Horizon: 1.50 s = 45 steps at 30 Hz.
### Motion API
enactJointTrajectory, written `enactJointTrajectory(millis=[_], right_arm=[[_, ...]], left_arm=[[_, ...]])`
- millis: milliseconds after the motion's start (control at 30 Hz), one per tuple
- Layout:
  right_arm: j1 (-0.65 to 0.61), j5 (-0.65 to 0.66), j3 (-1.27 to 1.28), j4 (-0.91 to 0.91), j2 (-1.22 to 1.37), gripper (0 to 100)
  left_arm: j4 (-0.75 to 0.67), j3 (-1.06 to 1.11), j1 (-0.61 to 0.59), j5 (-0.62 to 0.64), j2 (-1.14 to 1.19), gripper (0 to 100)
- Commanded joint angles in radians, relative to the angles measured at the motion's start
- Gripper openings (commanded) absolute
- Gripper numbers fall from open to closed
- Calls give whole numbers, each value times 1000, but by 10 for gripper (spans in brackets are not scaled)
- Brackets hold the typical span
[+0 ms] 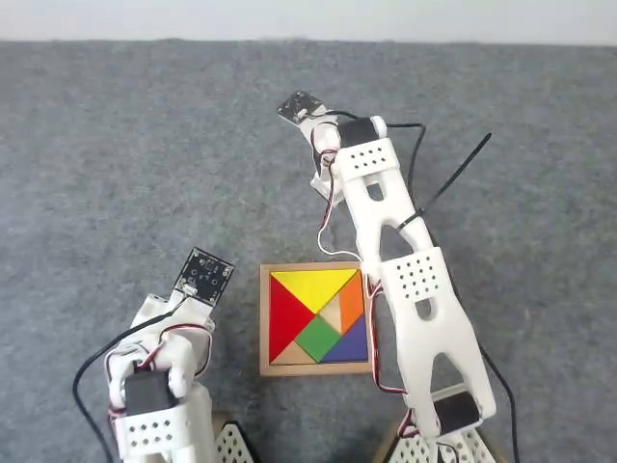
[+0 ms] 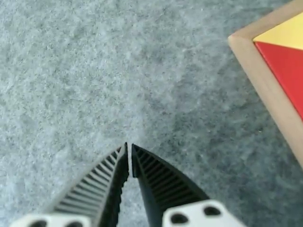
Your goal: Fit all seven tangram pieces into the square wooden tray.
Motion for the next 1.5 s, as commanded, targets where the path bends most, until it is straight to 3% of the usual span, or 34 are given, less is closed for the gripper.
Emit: enactJointTrajectory(millis=[0,367,500,833,967,1467], right_arm=[[25,-8,-25,-15,-2,203],[31,-6,-35,-7,18,206],[31,-6,-35,-5,18,139],[31,-8,-35,10,18,128],[35,-8,-37,10,15,58],[35,-17,-35,153,-142,61]], left_arm=[[-11,-18,-8,-11,-20,13],[-11,-13,-8,-12,-20,13],[-12,-13,-9,-12,-20,13],[-12,-12,-9,-12,-20,13],[-12,-12,-9,-12,-20,13],[-12,-12,-9,-14,-20,13]])
